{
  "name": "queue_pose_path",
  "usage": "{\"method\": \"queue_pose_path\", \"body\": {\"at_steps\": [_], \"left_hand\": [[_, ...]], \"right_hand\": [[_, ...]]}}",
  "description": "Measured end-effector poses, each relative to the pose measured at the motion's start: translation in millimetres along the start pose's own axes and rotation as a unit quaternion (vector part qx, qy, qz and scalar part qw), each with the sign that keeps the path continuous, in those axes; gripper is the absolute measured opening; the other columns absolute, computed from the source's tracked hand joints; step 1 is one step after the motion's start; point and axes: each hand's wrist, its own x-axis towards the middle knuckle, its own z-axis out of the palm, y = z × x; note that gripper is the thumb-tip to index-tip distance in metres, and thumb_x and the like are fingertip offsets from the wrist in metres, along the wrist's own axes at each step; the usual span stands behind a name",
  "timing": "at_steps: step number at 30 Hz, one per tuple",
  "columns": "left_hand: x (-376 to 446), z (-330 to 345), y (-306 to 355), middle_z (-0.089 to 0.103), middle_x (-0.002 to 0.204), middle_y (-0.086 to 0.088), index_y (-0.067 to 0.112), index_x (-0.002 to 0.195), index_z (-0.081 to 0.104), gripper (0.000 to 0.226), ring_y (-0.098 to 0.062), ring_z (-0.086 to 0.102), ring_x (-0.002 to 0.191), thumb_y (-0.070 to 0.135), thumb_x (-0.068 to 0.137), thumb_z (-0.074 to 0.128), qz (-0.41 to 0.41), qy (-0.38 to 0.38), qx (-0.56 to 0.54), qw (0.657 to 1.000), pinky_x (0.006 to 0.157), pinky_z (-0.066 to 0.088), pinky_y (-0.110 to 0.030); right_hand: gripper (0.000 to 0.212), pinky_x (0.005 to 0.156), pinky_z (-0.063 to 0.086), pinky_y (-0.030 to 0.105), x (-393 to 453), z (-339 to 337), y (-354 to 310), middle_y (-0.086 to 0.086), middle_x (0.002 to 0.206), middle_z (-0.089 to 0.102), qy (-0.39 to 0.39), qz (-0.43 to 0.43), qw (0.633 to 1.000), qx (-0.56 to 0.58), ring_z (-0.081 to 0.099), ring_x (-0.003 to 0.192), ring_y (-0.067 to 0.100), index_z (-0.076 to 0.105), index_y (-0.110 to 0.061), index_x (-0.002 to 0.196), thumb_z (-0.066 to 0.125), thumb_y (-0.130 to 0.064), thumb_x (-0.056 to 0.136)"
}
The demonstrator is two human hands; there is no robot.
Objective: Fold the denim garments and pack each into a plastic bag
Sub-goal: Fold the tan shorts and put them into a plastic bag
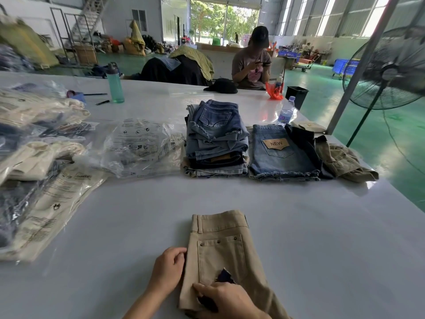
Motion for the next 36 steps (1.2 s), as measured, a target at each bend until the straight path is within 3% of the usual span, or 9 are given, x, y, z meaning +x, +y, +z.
{"method": "queue_pose_path", "body": {"at_steps": [2,5,9,15,18,20,24,30,36], "left_hand": [[-3,-2,6,0.070,0.098,-0.004,0.007,0.104,0.069,0.018,-0.020,0.065,0.096,0.014,0.093,0.056,-0.017,0.014,-0.021,1.000,0.080,0.043,-0.020],[-9,-2,12,0.063,0.097,0.004,0.018,0.111,0.057,0.026,-0.011,0.061,0.087,0.025,0.087,0.063,-0.006,-0.010,0.006,1.000,0.075,0.044,-0.017],[-20,7,21,0.053,0.108,0.003,0.024,0.105,0.034,0.029,-0.015,0.058,0.097,0.021,0.087,0.056,0.000,-0.036,0.071,0.997,0.076,0.040,-0.019],[-47,33,49,0.051,0.116,0.005,0.025,0.118,0.034,0.034,-0.015,0.060,0.103,0.029,0.091,0.053,0.037,-0.120,0.088,0.988,0.081,0.038,-0.013],[-50,49,65,0.066,0.087,-0.019,0.004,0.108,0.060,0.049,-0.026,0.067,0.085,0.049,0.093,0.050,0.108,-0.254,-0.029,0.961,0.090,0.045,-0.027],[-37,45,69,0.071,0.088,-0.002,0.018,0.098,0.069,0.029,-0.008,0.066,0.083,0.041,0.085,0.057,0.137,-0.296,0.024,0.945,0.083,0.046,-0.016],[8,43,60,0.059,0.113,-0.001,0.014,0.121,0.056,0.034,-0.014,0.058,0.104,0.027,0.089,0.058,0.087,-0.064,0.093,0.990,0.093,0.042,-0.023],[17,51,52,0.061,0.110,-0.003,0.017,0.102,0.062,0.024,-0.017,0.058,0.103,0.035,0.087,0.061,0.013,-0.087,0.141,0.986,0.083,0.038,-0.020],[22,42,39,0.071,0.104,-0.004,0.013,0.100,0.071,0.019,-0.017,0.063,0.099,0.010,0.092,0.054,-0.021,-0.096,0.061,0.993,0.078,0.039,-0.015]], "right_hand": [[0.054,0.089,0.042,0.017,-5,-15,5,-0.010,0.115,0.064,0.108,0.024,0.988,0.108,0.058,0.106,0.005,0.053,-0.045,0.126,0.052,-0.067,0.077],[0.037,0.083,0.043,0.021,-9,-39,37,-0.008,0.110,0.059,0.273,0.191,0.939,0.086,0.056,0.103,0.011,0.064,-0.035,0.115,0.046,-0.054,0.089],[0.051,0.086,0.041,0.031,-9,-42,74,0.005,0.120,0.055,0.180,0.367,0.909,0.081,0.051,0.113,0.024,0.050,-0.014,0.125,0.042,-0.054,0.093],[0.027,0.053,0.033,0.025,-17,-79,100,-0.007,0.055,0.049,0.187,0.275,0.912,0.241,0.046,0.054,0.008,0.054,-0.018,0.060,0.066,-0.025,0.083],[0.010,0.066,0.044,0.029,-17,-105,121,0.000,0.081,0.067,0.208,0.292,0.931,0.063,0.060,0.079,0.017,0.068,-0.016,0.080,0.059,-0.020,0.084],[0.021,0.084,0.048,0.030,-8,-109,130,0.004,0.112,0.064,0.203,0.304,0.930,-0.023,0.057,0.102,0.020,0.066,-0.017,0.108,0.055,-0.023,0.091],[0.040,0.100,0.042,0.041,25,-104,122,0.005,0.131,0.050,0.181,0.253,0.950,0.004,0.045,0.122,0.027,0.051,-0.024,0.132,0.046,-0.042,0.096],[0.045,0.100,0.034,0.035,33,-81,96,0.002,0.137,0.043,0.265,0.170,0.941,-0.128,0.041,0.125,0.024,0.045,-0.024,0.134,0.049,-0.042,0.093],[0.047,0.073,0.051,0.021,8,-38,45,-0.013,0.093,0.065,0.203,0.018,0.968,-0.144,0.060,0.087,0.011,0.071,-0.033,0.092,0.059,-0.066,0.062]]}}
